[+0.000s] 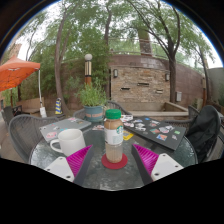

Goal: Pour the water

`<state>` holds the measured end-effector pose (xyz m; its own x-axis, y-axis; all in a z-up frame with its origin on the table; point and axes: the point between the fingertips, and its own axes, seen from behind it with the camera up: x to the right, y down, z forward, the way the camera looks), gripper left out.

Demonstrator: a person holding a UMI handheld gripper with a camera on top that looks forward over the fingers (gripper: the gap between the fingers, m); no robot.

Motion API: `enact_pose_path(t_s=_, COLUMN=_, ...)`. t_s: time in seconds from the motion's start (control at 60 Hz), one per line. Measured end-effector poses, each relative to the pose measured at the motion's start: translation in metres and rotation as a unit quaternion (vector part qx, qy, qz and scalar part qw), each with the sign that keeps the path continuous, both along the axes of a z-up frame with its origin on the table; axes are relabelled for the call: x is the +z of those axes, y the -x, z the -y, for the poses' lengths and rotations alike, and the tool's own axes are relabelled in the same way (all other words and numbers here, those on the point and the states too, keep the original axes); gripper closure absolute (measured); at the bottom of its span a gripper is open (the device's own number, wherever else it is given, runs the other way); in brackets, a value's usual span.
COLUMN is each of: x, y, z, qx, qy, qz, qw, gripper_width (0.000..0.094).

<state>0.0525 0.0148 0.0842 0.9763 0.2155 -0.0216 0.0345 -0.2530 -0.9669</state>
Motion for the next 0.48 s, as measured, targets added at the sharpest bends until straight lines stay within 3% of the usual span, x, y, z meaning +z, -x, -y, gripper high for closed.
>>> enact_pose_path(t_s=0.183, x=0.025, y=-0.008, z=0.104, qx=0.003, qy=-0.002, qz=0.009, qw=1.0, gripper_width=0.01)
enact_pose_path(t_s=0.3, x=0.04, y=-0.025, z=0.168, qx=-0.017, qy=-0.008, qz=0.013, qw=1.0, gripper_width=0.0101)
enact_pose_path(t_s=0.483, x=0.06, y=-0.035, z=0.234, qx=-0.022, qy=-0.023, qz=-0.01, qw=0.999, gripper_width=0.0103)
